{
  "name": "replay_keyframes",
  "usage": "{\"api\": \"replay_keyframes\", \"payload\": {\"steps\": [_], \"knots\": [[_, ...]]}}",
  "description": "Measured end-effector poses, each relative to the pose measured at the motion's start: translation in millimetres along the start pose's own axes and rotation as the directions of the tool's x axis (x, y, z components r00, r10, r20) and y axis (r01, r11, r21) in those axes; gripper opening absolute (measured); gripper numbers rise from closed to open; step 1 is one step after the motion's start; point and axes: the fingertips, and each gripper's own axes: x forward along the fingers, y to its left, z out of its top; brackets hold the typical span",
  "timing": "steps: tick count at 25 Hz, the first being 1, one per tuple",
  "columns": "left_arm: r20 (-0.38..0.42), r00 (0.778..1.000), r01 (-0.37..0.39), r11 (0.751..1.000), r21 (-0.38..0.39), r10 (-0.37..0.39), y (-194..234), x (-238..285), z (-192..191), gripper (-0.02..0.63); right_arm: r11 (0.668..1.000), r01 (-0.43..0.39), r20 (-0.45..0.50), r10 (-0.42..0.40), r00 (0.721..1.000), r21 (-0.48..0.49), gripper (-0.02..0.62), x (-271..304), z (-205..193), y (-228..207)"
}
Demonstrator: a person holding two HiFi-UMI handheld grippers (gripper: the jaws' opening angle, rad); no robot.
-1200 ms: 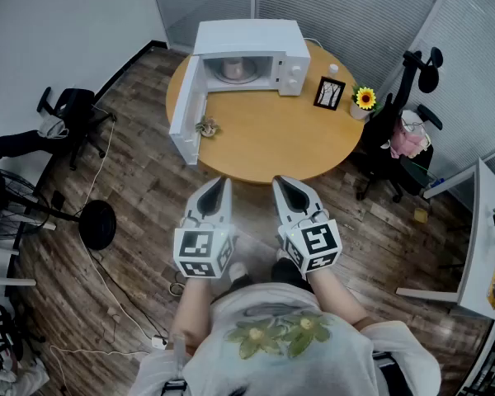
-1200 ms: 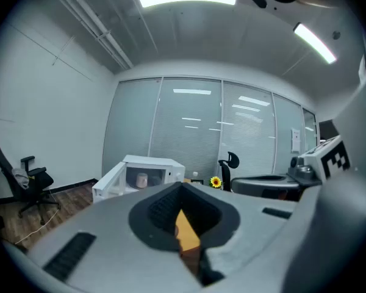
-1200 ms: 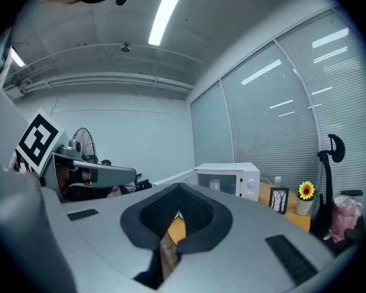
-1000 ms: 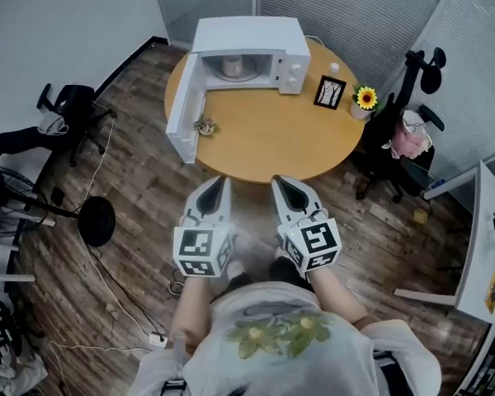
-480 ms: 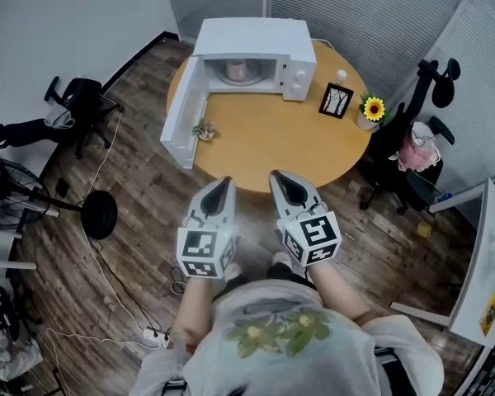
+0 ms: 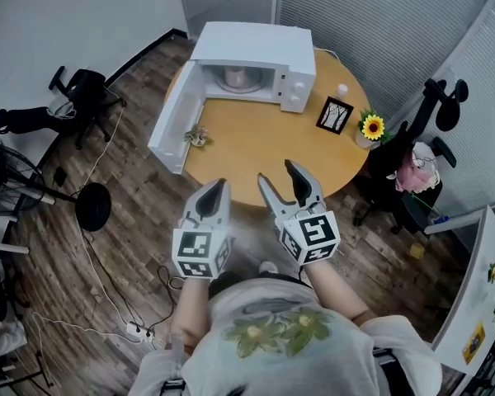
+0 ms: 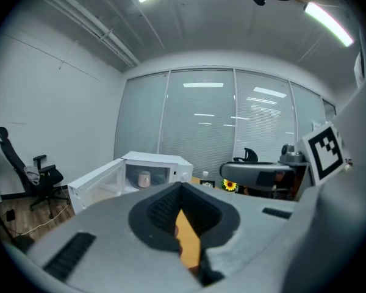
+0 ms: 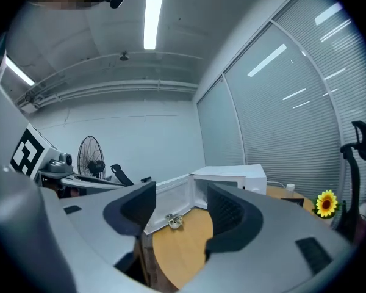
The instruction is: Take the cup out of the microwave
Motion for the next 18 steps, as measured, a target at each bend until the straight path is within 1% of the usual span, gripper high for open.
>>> {"api": "replay_keyframes", "payload": {"steps": [2,4,8,13,18], "knots": [[-0.003,1.000,-0.017,1.000,-0.007,0.017,-6.0,4.3,-4.3,0.003,1.000,0.001,-0.001,-0.001,1.000,-0.010,0.266,-0.9,-1.6,-11.1],[-0.009,0.999,-0.033,0.999,0.000,0.033,-11.2,8.3,-10.0,0.003,1.000,-0.008,-0.012,0.008,1.000,-0.011,0.267,-0.1,-6.2,-19.7],[-0.029,0.998,-0.059,0.996,0.061,0.061,-13.5,17.7,-16.0,0.003,1.000,-0.011,-0.045,0.012,0.999,0.007,0.267,6.4,-18.4,-33.6],[-0.046,0.998,-0.038,0.998,0.052,0.040,4.6,41.5,-14.2,0.003,0.999,0.001,-0.075,0.002,0.997,0.037,0.267,30.4,-29.9,-45.2],[-0.066,0.998,0.011,0.999,0.050,-0.007,31.2,70.8,-8.4,0.003,0.998,0.023,-0.094,-0.018,0.995,0.055,0.267,63.6,-32.2,-52.6]]}}
